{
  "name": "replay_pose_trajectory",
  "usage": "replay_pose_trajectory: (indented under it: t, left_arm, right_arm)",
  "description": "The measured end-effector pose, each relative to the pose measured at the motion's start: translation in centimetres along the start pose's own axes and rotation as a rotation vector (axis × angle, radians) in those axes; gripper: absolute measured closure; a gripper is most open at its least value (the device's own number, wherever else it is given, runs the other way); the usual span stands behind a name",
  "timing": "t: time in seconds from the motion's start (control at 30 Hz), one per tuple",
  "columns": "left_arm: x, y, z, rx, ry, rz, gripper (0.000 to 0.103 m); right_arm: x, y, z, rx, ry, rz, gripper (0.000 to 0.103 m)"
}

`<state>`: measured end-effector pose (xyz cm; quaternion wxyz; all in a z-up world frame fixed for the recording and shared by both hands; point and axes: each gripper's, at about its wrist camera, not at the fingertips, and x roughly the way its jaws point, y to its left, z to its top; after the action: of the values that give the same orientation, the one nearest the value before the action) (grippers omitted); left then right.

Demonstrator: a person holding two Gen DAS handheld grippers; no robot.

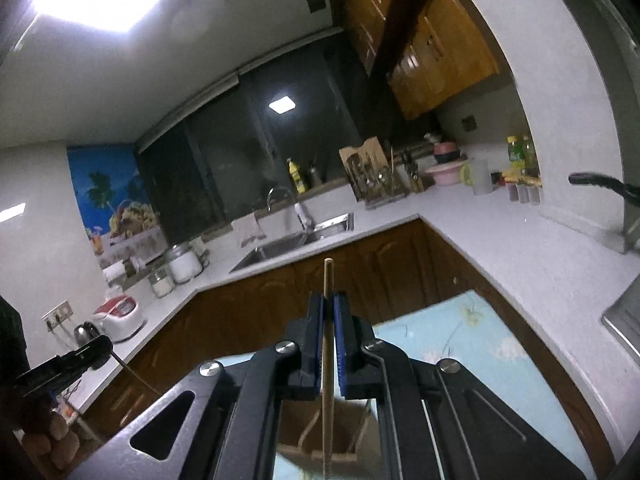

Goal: Organize utensils
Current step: 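Lift both held utensils and carry them above the wooden caddy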

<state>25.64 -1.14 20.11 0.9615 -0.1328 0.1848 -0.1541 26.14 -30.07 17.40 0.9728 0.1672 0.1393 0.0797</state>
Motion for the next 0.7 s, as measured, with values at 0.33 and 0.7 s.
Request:
replay_pose_trajectory:
  t: [0.33,0.7]
  left_arm:
    - [8.0,2.7,-4.0,-0.074,0.051,0.047,0.099]
    - [11.6,3.2,-9.4,-0.101,0.146,0.057,0.099]
  right_arm:
    - [4.7,-1.4,-4.2,-0.004,-0.025,-0.062,0.098]
    - [7.0,-3.1,-9.2,0.031,0.039,-0.075,0.097]
